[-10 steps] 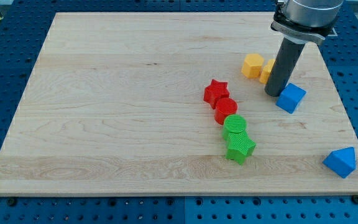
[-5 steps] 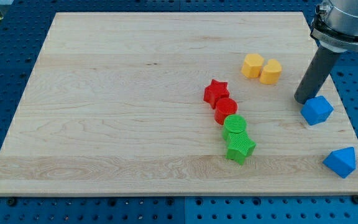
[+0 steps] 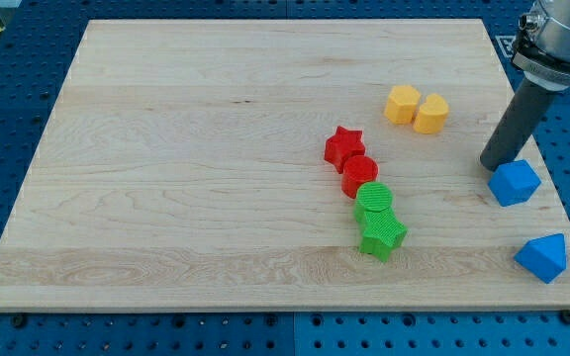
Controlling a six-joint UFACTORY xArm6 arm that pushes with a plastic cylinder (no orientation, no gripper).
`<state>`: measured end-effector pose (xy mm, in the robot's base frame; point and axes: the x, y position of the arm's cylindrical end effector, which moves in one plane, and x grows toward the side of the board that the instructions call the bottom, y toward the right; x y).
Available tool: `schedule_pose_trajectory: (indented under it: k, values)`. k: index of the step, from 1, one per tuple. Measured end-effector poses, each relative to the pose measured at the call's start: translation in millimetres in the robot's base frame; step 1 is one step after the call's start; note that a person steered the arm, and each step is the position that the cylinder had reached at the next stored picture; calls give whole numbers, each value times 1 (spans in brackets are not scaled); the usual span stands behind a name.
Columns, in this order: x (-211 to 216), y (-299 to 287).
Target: Move the blue cube to the top of the blue triangle
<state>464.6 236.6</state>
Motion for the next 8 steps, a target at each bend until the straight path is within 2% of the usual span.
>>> schedule_pose_trajectory:
  k: [8]
  values:
    - [41,22]
